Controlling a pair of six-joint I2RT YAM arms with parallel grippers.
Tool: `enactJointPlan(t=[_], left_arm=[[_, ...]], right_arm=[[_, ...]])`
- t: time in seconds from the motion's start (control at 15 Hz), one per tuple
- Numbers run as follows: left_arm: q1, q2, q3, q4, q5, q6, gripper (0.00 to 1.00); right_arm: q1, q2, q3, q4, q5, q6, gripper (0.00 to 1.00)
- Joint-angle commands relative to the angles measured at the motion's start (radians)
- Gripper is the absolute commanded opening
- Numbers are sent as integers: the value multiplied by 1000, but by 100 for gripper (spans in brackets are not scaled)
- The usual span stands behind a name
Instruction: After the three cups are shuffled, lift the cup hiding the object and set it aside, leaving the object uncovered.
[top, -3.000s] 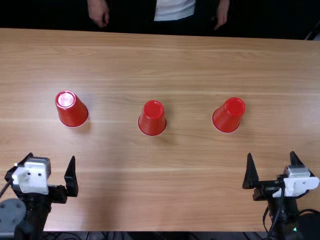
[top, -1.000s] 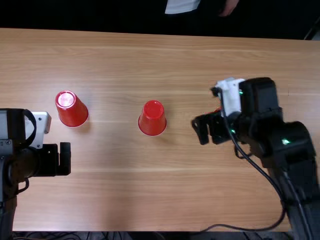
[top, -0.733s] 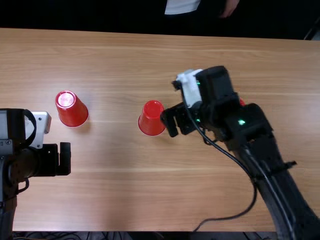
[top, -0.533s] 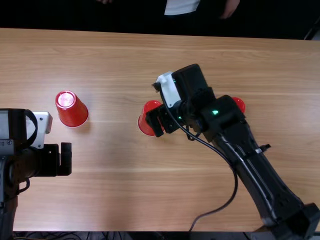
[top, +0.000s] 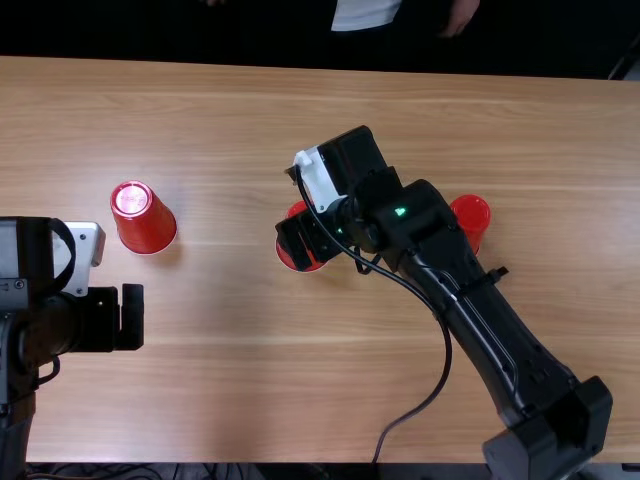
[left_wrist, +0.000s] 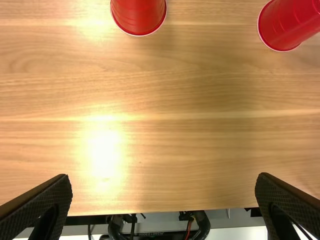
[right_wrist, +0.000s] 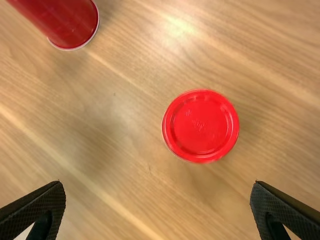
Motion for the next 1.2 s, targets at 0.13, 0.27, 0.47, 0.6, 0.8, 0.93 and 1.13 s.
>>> enactJointPlan(t=[0.13, 0.27, 0.47, 0.6, 0.8, 0.93, 1.13], left_arm=[[-11, 0, -15, 6, 2, 1, 100], [-15, 0, -20, 6, 2, 1, 100], [-15, 0, -21, 7, 2, 1, 100], [-15, 0, -30, 7, 2, 3, 100], [-15, -2, -52, 7, 0, 3, 100], [-15, -3, -56, 7, 0, 3, 100], [-15, -5, -64, 9, 0, 3, 100]], right_arm=[[3, 59, 31, 51, 46, 4, 100], [5, 78, 29, 73, 87, 4, 100], [3, 112, 28, 73, 96, 4, 100], [3, 126, 29, 76, 96, 4, 100], [2, 170, 31, 76, 96, 4, 100], [2, 184, 31, 76, 105, 4, 100], [0, 218, 31, 97, 107, 4, 100]])
